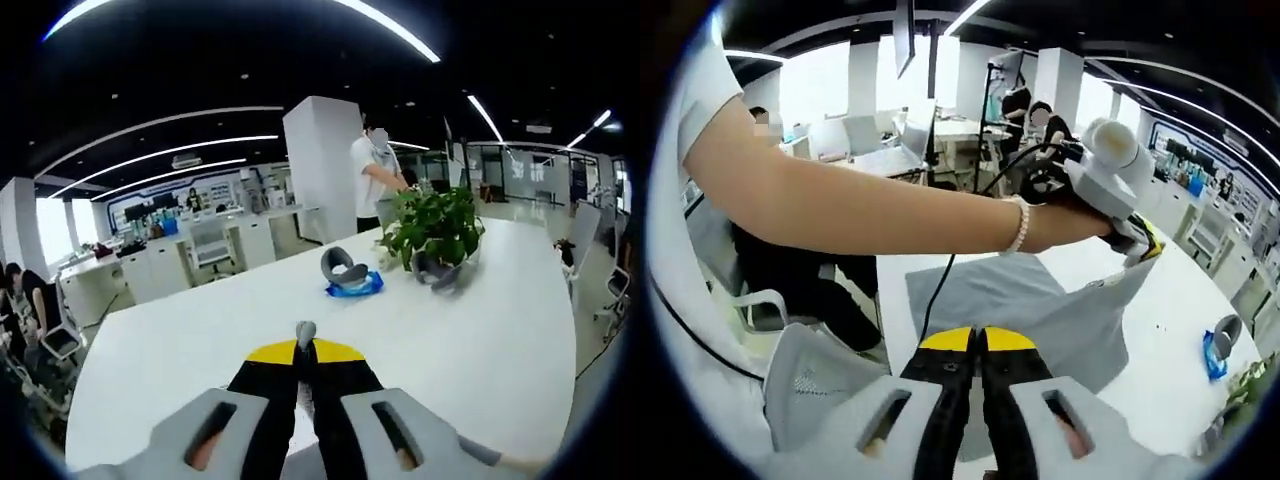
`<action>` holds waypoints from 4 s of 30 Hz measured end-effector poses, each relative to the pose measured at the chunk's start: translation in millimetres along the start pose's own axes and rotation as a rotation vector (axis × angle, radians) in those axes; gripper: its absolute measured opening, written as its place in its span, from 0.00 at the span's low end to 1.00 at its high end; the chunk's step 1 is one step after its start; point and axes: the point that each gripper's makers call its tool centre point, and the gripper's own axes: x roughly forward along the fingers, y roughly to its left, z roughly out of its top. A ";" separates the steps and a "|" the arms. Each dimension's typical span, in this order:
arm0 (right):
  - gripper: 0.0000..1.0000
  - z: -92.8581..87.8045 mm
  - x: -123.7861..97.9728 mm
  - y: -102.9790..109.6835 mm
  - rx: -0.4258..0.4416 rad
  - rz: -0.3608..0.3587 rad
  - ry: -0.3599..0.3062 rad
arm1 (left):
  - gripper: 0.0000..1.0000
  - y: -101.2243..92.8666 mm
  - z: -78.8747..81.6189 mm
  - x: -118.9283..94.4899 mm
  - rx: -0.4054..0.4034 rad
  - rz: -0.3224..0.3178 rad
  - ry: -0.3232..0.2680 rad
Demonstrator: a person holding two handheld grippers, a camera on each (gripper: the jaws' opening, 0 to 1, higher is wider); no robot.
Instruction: Fold the towel on the table until its edges align and the towel forms a compact rectangular stack.
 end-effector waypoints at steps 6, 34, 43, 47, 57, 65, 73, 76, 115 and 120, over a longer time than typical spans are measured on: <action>0.00 8.3 10.0 6.5 -0.028 0.018 -0.004 | 0.04 18.4 -6.4 -11.5 -0.002 0.027 0.006; 0.00 15.3 99.8 34.2 -0.044 0.134 -0.041 | 0.04 97.3 -78.9 -35.3 -0.067 0.087 0.019; 0.00 4.9 142.1 46.7 -0.007 0.211 -0.065 | 0.05 126.6 -130.8 -39.3 -0.141 0.096 0.027; 0.00 2.9 157.3 48.9 0.027 0.238 -0.089 | 0.05 137.2 -151.0 -39.0 -0.161 0.097 0.047; 0.00 -14.2 195.4 52.8 0.051 0.272 -0.065 | 0.05 146.1 -192.8 -37.8 -0.147 0.090 0.081; 0.01 -28.3 218.5 59.4 0.080 0.286 -0.045 | 0.07 151.5 -217.8 -44.5 -0.163 0.118 0.102; 0.03 -30.9 231.4 61.6 0.107 0.283 -0.051 | 0.09 155.7 -240.5 -55.6 -0.192 0.153 0.150; 0.07 -31.3 231.1 61.8 0.156 0.300 -0.050 | 0.11 156.6 -240.9 -61.2 -0.212 0.169 0.159; 0.00 -195.3 190.3 -226.6 0.178 -0.277 0.284 | 0.16 -6.0 -314.7 -234.1 -0.348 0.421 0.432; 0.00 -191.5 190.5 -223.9 0.112 -0.249 0.289 | 0.14 -6.3 -314.7 -232.2 -0.332 0.402 0.446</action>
